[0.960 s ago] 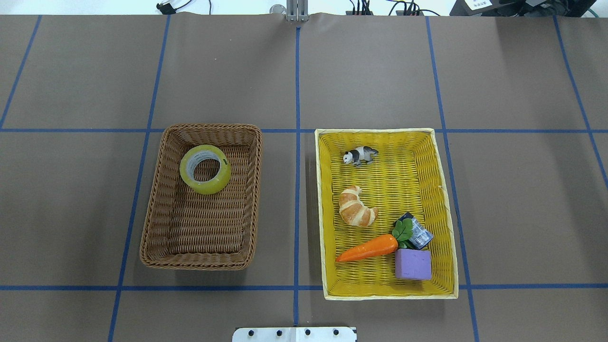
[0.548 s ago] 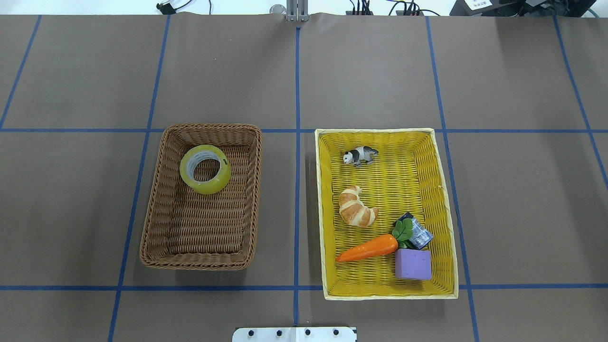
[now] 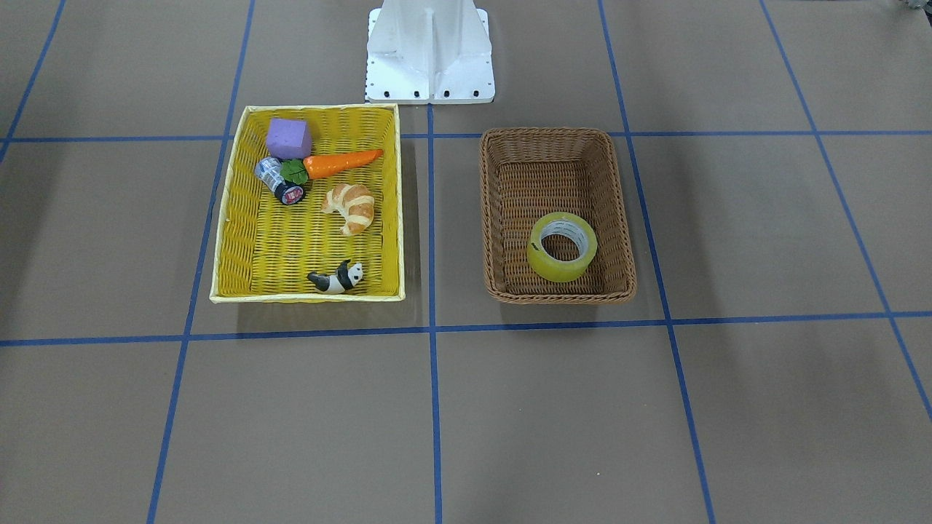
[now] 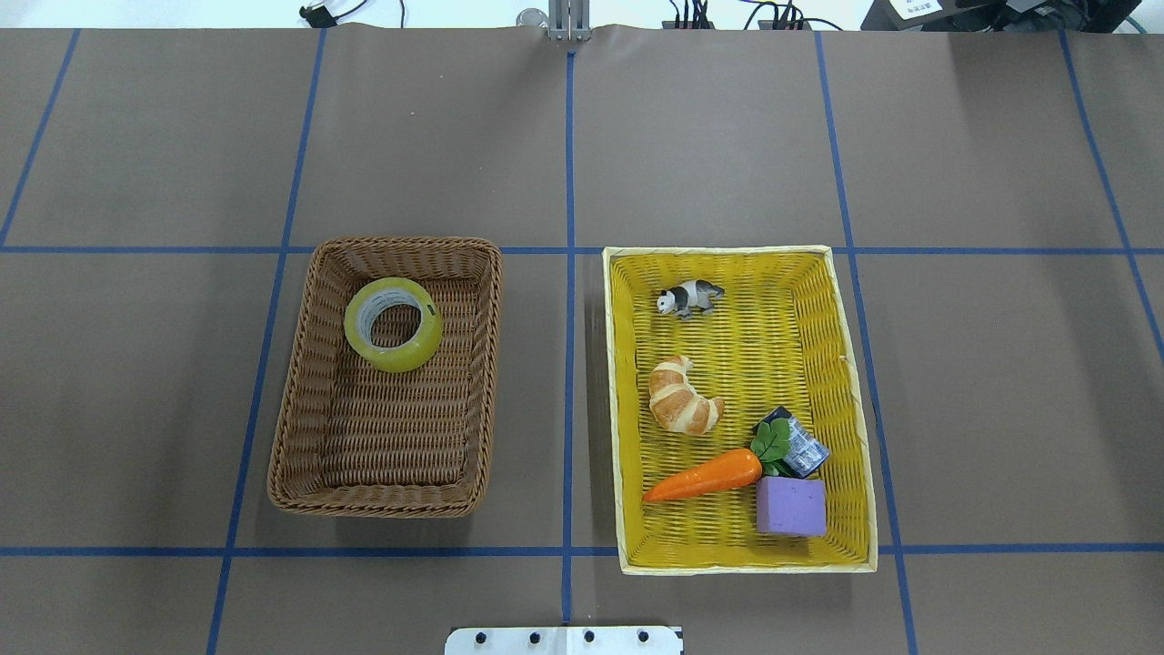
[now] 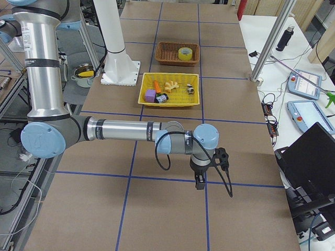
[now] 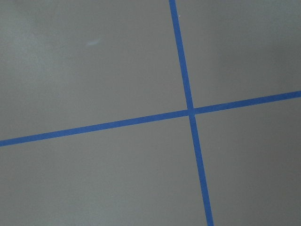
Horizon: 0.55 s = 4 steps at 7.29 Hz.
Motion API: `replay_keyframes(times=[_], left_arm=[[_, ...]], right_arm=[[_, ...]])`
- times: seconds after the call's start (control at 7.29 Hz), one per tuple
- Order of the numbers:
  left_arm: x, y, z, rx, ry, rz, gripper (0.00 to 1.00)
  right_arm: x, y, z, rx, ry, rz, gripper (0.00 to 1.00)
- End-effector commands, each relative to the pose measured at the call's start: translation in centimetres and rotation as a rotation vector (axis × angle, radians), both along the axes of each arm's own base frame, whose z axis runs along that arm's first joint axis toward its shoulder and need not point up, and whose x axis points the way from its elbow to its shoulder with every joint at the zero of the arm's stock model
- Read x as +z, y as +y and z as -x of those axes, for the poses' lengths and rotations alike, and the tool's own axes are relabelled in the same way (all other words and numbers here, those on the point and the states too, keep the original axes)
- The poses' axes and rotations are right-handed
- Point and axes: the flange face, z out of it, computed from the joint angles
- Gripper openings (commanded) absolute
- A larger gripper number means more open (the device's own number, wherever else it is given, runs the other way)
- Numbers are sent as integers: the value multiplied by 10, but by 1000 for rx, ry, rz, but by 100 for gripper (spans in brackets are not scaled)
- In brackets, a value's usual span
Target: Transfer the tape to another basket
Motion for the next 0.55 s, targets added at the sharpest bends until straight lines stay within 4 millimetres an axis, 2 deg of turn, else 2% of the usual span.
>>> replay_keyframes(times=[0.0, 0.41], left_arm=[[0, 0, 0, 1, 0, 0, 100], [0, 0, 0, 0, 0, 1, 100]], right_arm=[[-1, 0, 0, 0, 0, -2, 100], [-3, 0, 0, 1, 0, -5, 100]])
